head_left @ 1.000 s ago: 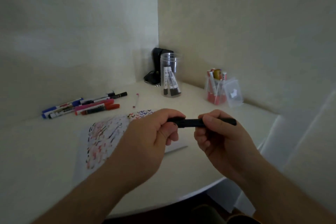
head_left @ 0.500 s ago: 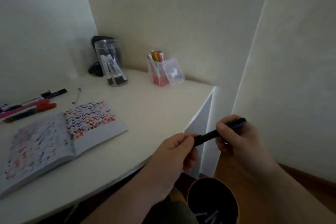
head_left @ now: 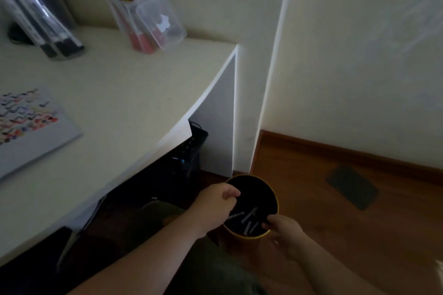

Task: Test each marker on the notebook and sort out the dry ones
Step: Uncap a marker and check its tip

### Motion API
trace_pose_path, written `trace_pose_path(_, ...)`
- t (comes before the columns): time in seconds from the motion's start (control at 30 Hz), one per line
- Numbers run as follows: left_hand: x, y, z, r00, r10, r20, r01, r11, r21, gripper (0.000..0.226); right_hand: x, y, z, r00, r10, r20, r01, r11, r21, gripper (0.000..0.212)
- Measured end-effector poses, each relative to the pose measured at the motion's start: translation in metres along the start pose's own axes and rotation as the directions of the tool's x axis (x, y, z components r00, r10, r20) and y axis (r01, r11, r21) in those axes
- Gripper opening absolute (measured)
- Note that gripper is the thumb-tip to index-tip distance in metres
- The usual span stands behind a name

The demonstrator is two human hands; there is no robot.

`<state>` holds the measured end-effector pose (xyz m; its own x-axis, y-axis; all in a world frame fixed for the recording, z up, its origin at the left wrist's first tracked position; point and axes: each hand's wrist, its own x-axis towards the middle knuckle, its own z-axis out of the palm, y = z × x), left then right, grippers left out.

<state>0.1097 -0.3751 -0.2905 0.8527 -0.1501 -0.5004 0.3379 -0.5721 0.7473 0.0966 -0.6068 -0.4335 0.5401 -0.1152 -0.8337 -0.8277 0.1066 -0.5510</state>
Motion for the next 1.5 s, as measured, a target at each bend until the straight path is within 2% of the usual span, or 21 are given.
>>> trace_pose_path(0.13, -0.013, 0.011, -0.016, 0.995, 0.097, -0.028, -0.097, 0.995, 0.026, 0.024, 0.008, -0.002, 0.009, 0.999, 0.011, 0.039, -0.006, 0.992, -0.125, 0.025)
trace_pose_path(0.2, -0.034, 0.029, -0.030, 0.982, 0.180, -0.054, -0.178, 0.983, 0.043, 0.023, 0.004, -0.016, 0.019, 0.999, -0.018, 0.044, 0.021, 0.997, -0.073, 0.027)
trace_pose_path(0.27, -0.066, 0.054, -0.052, 0.952, 0.298, -0.075, -0.294, 0.954, 0.056, 0.021, -0.011, -0.045, 0.033, 0.987, -0.158, 0.037, 0.160, 0.986, -0.055, 0.026)
trace_pose_path(0.33, -0.108, 0.078, -0.083, 0.899, 0.415, -0.137, -0.404, 0.909, 0.102, 0.021, -0.044, -0.086, 0.053, 0.930, -0.357, 0.088, 0.362, 0.930, -0.054, 0.022)
trace_pose_path(0.4, -0.152, 0.102, -0.121, 0.797, 0.545, -0.260, -0.518, 0.838, 0.172, 0.022, -0.099, -0.129, 0.078, 0.798, -0.552, 0.240, 0.563, 0.826, 0.029, 0.022)
trace_pose_path(0.47, -0.183, 0.114, -0.165, 0.679, 0.617, -0.398, -0.580, 0.783, 0.224, 0.024, -0.165, -0.167, 0.106, 0.612, -0.710, 0.348, 0.719, 0.683, 0.131, 0.029)
trace_pose_path(0.5, -0.192, 0.115, -0.188, 0.644, 0.613, -0.458, -0.572, 0.783, 0.243, 0.025, -0.197, -0.183, 0.121, 0.501, -0.771, 0.393, 0.787, 0.595, 0.165, 0.031)
trace_pose_path(0.57, -0.198, 0.105, -0.233, 0.596, 0.566, -0.569, -0.506, 0.815, 0.282, 0.023, -0.251, -0.206, 0.156, 0.260, -0.829, 0.495, 0.884, 0.411, 0.223, 0.024)
trace_pose_path(0.6, -0.196, 0.094, -0.256, 0.591, 0.527, -0.611, -0.456, 0.843, 0.286, 0.019, -0.270, -0.215, 0.176, 0.171, -0.820, 0.545, 0.911, 0.342, 0.228, 0.019)
trace_pose_path(0.67, -0.187, 0.061, -0.297, 0.604, 0.433, -0.669, -0.322, 0.901, 0.292, 0.012, -0.291, -0.228, 0.222, 0.060, -0.771, 0.634, 0.956, 0.227, 0.185, 0.017)
trace_pose_path(0.7, -0.182, 0.041, -0.315, 0.590, 0.399, -0.702, -0.239, 0.917, 0.320, 0.011, -0.296, -0.233, 0.247, 0.035, -0.743, 0.668, 0.973, 0.178, 0.146, 0.021)
trace_pose_path(0.77, -0.178, 0.000, -0.349, 0.546, 0.329, -0.770, -0.077, 0.935, 0.345, 0.012, -0.300, -0.238, 0.298, 0.025, -0.675, 0.737, 0.994, 0.098, 0.056, 0.025)
trace_pose_path(0.87, -0.183, -0.041, -0.387, 0.514, 0.177, -0.839, 0.034, 0.973, 0.226, 0.012, -0.298, -0.246, 0.368, 0.055, -0.577, 0.815, 0.980, -0.127, -0.156, 0.020)
trace_pose_path(0.93, -0.184, -0.055, -0.400, 0.536, 0.101, -0.838, 0.066, 0.985, 0.161, 0.008, -0.299, -0.259, 0.404, 0.093, -0.547, 0.832, 0.919, -0.274, -0.283, 0.016)
trace_pose_path(1.0, -0.179, -0.064, -0.403, 0.598, 0.098, -0.796, 0.063, 0.984, 0.168, 0.012, -0.302, -0.272, 0.433, 0.137, -0.523, 0.841, 0.849, -0.376, -0.372, 0.015)
trace_pose_path(1.1, -0.168, -0.075, -0.401, 0.698, 0.189, -0.690, 0.083, 0.937, 0.340, 0.025, -0.301, -0.288, 0.473, 0.162, -0.500, 0.851, 0.831, -0.396, -0.391, 0.018)
trace_pose_path(1.2, -0.164, -0.080, -0.403, 0.731, 0.227, -0.644, 0.099, 0.898, 0.429, 0.025, -0.289, -0.293, 0.517, 0.122, -0.460, 0.880, 0.816, -0.458, -0.353, 0.031)
trace_pose_path(1.27, -0.163, -0.083, -0.404, 0.728, 0.260, -0.635, 0.063, 0.896, 0.440, 0.023, -0.276, -0.291, 0.544, 0.122, -0.375, 0.919, 0.758, -0.563, -0.330, 0.042)
trace_pose_path(1.33, -0.162, -0.086, -0.404, 0.707, 0.286, -0.647, 0.043, 0.896, 0.443, 0.022, -0.263, -0.288, 0.563, 0.115, -0.329, 0.937, 0.696, -0.646, -0.313, 0.042)
trace_pose_path(1.5, -0.160, -0.092, -0.404, 0.649, 0.334, -0.684, 0.017, 0.892, 0.452, 0.021, -0.245, -0.290, 0.569, 0.036, -0.378, 0.925, 0.699, -0.652, -0.294, 0.005)
